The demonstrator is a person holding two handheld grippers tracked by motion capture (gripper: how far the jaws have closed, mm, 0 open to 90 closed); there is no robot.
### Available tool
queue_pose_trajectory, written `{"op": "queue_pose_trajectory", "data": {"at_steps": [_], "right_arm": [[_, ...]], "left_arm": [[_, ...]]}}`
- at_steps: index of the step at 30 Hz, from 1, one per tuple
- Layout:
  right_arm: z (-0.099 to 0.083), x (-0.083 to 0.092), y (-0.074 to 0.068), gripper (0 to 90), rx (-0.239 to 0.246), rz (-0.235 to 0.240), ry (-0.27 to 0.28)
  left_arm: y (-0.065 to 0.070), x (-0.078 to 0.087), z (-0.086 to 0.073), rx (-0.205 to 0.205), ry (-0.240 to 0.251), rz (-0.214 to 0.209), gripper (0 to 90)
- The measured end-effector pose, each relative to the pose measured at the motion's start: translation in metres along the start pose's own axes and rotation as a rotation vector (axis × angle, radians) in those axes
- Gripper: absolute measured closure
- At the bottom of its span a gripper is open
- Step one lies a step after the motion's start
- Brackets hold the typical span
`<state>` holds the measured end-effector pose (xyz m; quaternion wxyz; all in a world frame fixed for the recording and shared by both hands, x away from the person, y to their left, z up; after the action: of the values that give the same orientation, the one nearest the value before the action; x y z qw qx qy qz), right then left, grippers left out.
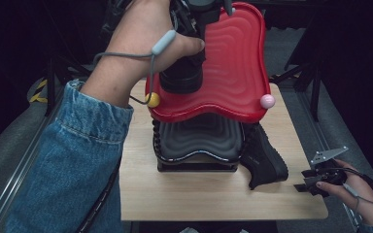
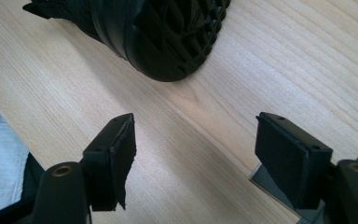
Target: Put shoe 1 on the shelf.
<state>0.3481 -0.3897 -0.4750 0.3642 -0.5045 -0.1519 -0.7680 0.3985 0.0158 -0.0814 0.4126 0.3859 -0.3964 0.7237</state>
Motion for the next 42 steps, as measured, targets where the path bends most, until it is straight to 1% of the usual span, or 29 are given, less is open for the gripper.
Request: {"op": "queue_pose_trajectory", "data": {"at_steps": [1, 2, 3, 5, 6, 8, 10, 12, 14, 17, 19, 20, 22, 26, 30, 33, 34, 35, 36, 39, 40, 41, 42], "right_arm": [[0.000, -0.001, 0.000, 29.5, 0.003, 0.000, -0.002], [0.000, -0.002, 0.000, 29.4, 0.002, 0.001, -0.006], [0.000, -0.002, -0.001, 29.4, -0.001, 0.006, -0.010], [0.001, -0.003, -0.001, 29.2, 0.006, 0.002, -0.009], [0.002, -0.003, -0.002, 29.2, 0.008, 0.002, -0.009], [0.002, -0.003, -0.003, 29.2, 0.011, 0.003, -0.007], [0.002, -0.004, -0.003, 29.2, 0.010, 0.003, -0.011], [0.002, -0.004, -0.003, 29.1, 0.010, 0.005, -0.013], [0.003, -0.005, -0.003, 29.1, 0.013, 0.006, -0.013], [0.003, -0.004, -0.004, 29.1, 0.016, 0.007, -0.011], [0.003, -0.004, -0.004, 29.1, 0.015, 0.007, -0.011], [0.003, -0.004, -0.004, 29.0, 0.014, 0.007, -0.011], [0.004, -0.004, -0.004, 29.0, 0.016, 0.005, -0.013], [0.004, -0.003, -0.005, 28.9, 0.018, 0.004, -0.009], [0.003, -0.005, -0.004, 28.8, 0.017, 0.007, -0.011], [0.003, -0.005, -0.005, 28.8, 0.018, 0.008, -0.011], [0.004, -0.004, -0.005, 28.8, 0.019, 0.007, -0.012], [0.004, -0.005, -0.005, 28.8, 0.018, 0.007, -0.012], [0.004, -0.005, -0.005, 28.8, 0.018, 0.008, -0.013], [0.004, -0.006, -0.005, 28.7, 0.019, 0.006, -0.015], [0.004, -0.006, -0.005, 28.7, 0.020, 0.007, -0.016], [0.004, -0.007, -0.006, 28.7, 0.022, 0.007, -0.017], [0.005, -0.006, -0.006, 28.7, 0.022, 0.009, -0.017]], "left_arm": [[0.001, -0.007, 0.002, 0.002, 0.003, -0.016, 86.6], [0.001, -0.007, 0.002, 0.002, 0.003, -0.016, 86.5], [0.002, -0.012, 0.004, -0.006, -0.010, -0.009, 86.4], [0.002, -0.014, 0.005, -0.012, -0.016, -0.005, 86.3], [0.003, -0.019, 0.007, -0.016, -0.012, -0.009, 86.1], [0.004, -0.024, 0.008, -0.011, -0.003, -0.023, 86.1], [0.004, -0.026, 0.008, -0.016, -0.011, -0.027, 86.0], [0.005, -0.031, 0.010, -0.005, -0.008, -0.033, 86.0], [0.004, -0.035, 0.011, -0.022, -0.016, -0.033, 85.9], [0.004, -0.042, 0.011, -0.014, -0.019, -0.044, 85.9], [0.003, -0.045, 0.011, -0.021, -0.018, -0.044, 85.9], [0.003, -0.048, 0.012, -0.015, -0.015, -0.049, 85.9], [0.002, -0.052, 0.015, -0.032, -0.019, -0.041, 85.8], [0.002, -0.054, 0.015, -0.040, -0.023, -0.042, 85.8], [0.004, -0.058, 0.017, -0.076, -0.032, -0.033, 85.8], [0.005, -0.058, 0.017, -0.083, -0.041, -0.032, 85.7], [0.006, -0.058, 0.017, -0.094, -0.037, -0.022, 85.5], [0.007, -0.058, 0.017, -0.101, -0.043, -0.021, 85.3], [0.008, -0.058, 0.016, -0.106, -0.036, -0.019, 85.2], [0.007, -0.057, 0.015, -0.102, -0.043, -0.020, 84.5], [0.007, -0.058, 0.015, -0.084, -0.023, -0.025, 84.5], [0.006, -0.057, 0.014, -0.077, -0.019, -0.027, 83.6], [0.006, -0.056, 0.013, -0.061, -0.014, -0.044, 81.5]]}}
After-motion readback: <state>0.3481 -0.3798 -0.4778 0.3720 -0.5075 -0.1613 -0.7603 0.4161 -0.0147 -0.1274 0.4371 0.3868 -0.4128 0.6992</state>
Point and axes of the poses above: each handheld gripper's, and its own axes: x roughly backward along the jaws, z roughly out of its top, y roughly to its right, the point moved 6 cm from there along -x, roughly forward along the jaws, and after that the axes turned 1 degree about z, right-handed, at the moved point
